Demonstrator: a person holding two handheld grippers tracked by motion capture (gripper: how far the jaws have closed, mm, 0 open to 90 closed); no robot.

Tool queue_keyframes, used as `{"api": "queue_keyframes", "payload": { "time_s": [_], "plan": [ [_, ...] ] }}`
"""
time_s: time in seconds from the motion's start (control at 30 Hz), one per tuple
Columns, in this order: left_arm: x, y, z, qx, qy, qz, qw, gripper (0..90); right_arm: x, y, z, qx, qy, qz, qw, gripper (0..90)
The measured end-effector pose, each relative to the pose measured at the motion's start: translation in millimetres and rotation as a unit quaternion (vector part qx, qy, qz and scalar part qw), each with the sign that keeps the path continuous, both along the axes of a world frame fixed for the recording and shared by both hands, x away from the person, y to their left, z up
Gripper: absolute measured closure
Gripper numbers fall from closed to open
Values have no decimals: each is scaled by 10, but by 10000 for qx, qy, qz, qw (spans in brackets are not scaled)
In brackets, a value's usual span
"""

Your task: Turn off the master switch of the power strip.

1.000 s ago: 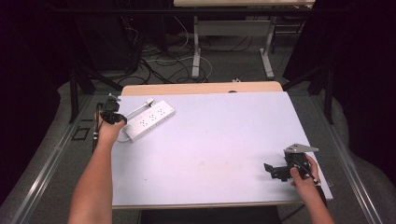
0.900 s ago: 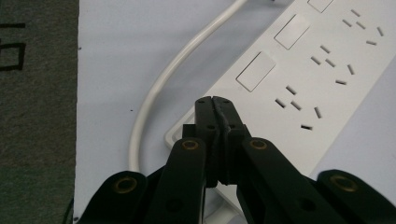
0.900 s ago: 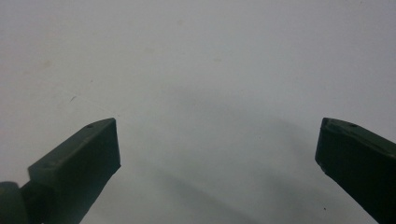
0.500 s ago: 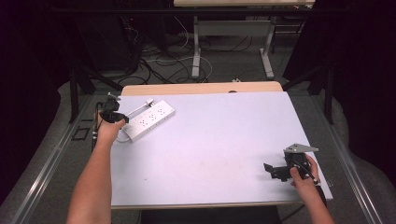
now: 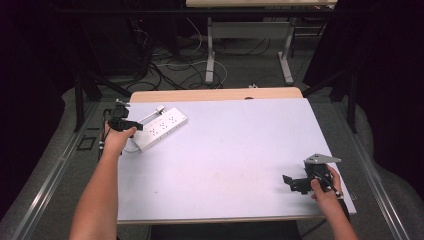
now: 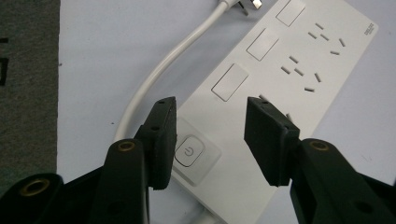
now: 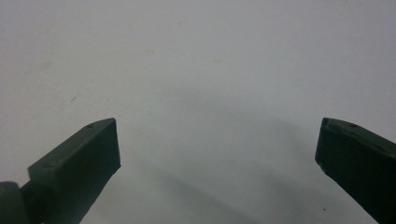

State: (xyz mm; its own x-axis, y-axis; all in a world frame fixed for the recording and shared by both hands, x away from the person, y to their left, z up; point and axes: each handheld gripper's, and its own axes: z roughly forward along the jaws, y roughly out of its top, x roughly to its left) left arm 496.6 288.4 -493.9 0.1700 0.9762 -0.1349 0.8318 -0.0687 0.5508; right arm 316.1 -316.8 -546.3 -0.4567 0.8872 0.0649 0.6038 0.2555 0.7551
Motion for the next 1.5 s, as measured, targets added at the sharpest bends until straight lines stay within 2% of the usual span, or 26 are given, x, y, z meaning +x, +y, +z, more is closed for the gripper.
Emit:
{"api": "queue_keyframes", "payload": {
  "time_s": [0.03, 0.07, 0.13, 0.17, 0.23, 0.3, 0.33, 0.37, 0.43, 0.47, 0.57, 0.63, 0.83, 0.9, 0.93, 1.0, 1.1, 1.23, 1.27, 1.37, 1.4, 1.47, 1.5],
  "plan": [
    [-2, 7, 16, -59, 45, -51, 10000, 525, 0, 0, 0, 0, -1, -4, 10000, 0],
    [-6, 11, 18, -118, -10, -46, 9999, 511, -1, -1, 1, -4, -3, -5, 10000, 0],
    [-15, -5, 33, -80, -103, -33, 9999, 461, -1, -2, 2, -6, -6, -5, 10000, 0],
    [-20, -10, 36, -150, -148, -21, 9998, 445, -2, -3, 3, -5, -4, -15, 10000, 0],
    [-31, -3, 59, -124, -130, -116, 9998, 406, -4, -3, 7, 10, 1, -40, 10000, 0],
    [-42, -22, 54, -157, -253, -77, 9995, 375, -7, 0, 10, 24, 4, -40, 10000, 0],
    [-49, -15, 69, -184, -188, -136, 9996, 365, -8, 0, 11, 19, 1, -37, 10000, 0],
    [-58, -23, 67, -184, -253, -138, 9994, 353, -9, 1, 13, 25, 1, -33, 10000, 0],
    [-74, -18, 89, -201, -357, -298, 9987, 341, -8, 0, 14, 14, -9, -30, 10000, 0],
    [-84, -24, 96, -203, -417, -276, 9985, 333, -8, 0, 14, 11, -8, -28, 10000, 0],
    [-114, -28, 135, -227, -519, -425, 9975, 308, -9, -1, 15, 10, -6, -32, 10000, 0],
    [-138, -47, 152, -239, -533, -420, 9974, 295, -9, -1, 16, 5, -9, -28, 10000, 0],
    [-206, -98, 197, -282, -646, -541, 9960, 170, -11, 1, 20, 7, -26, -21, 10000, 0],
    [-231, -115, 221, -289, -632, -616, 9957, 157, -12, 3, 22, 3, -32, -20, 10000, 0],
    [-242, -132, 220, -315, -699, -625, 9951, 142, -12, 5, 22, 14, -31, -29, 10000, 0],
    [-268, -163, 244, -371, -717, -708, 9942, 67, -13, 4, 23, 12, -35, -32, 10000, 0],
    [-310, -214, 279, -438, -808, -761, 9929, 1, -13, 4, 25, 18, -39, -32, 10000, 0],
    [-365, -281, 322, -519, -861, -697, 9925, 5, -14, 7, 27, 3, -50, -7, 10000, 0],
    [-382, -299, 323, -538, -922, -736, 9916, 5, -13, 7, 27, -2, -60, -3, 10000, 0],
    [-445, -350, 365, -621, -915, -865, 9901, 4, -14, 5, 29, 17, -62, -19, 10000, 0],
    [-465, -373, 369, -635, -996, -921, 9887, 4, -14, 4, 29, 5, -69, -22, 10000, 0],
    [-505, -418, 382, -580, -1067, -964, 9879, 4, -15, 1, 31, 9, -75, -10, 10000, 0],
    [-526, -426, 402, -604, -999, -1075, 9873, 4, -14, 1, 30, 2, -76, -15, 10000, 0]
  ]
}}
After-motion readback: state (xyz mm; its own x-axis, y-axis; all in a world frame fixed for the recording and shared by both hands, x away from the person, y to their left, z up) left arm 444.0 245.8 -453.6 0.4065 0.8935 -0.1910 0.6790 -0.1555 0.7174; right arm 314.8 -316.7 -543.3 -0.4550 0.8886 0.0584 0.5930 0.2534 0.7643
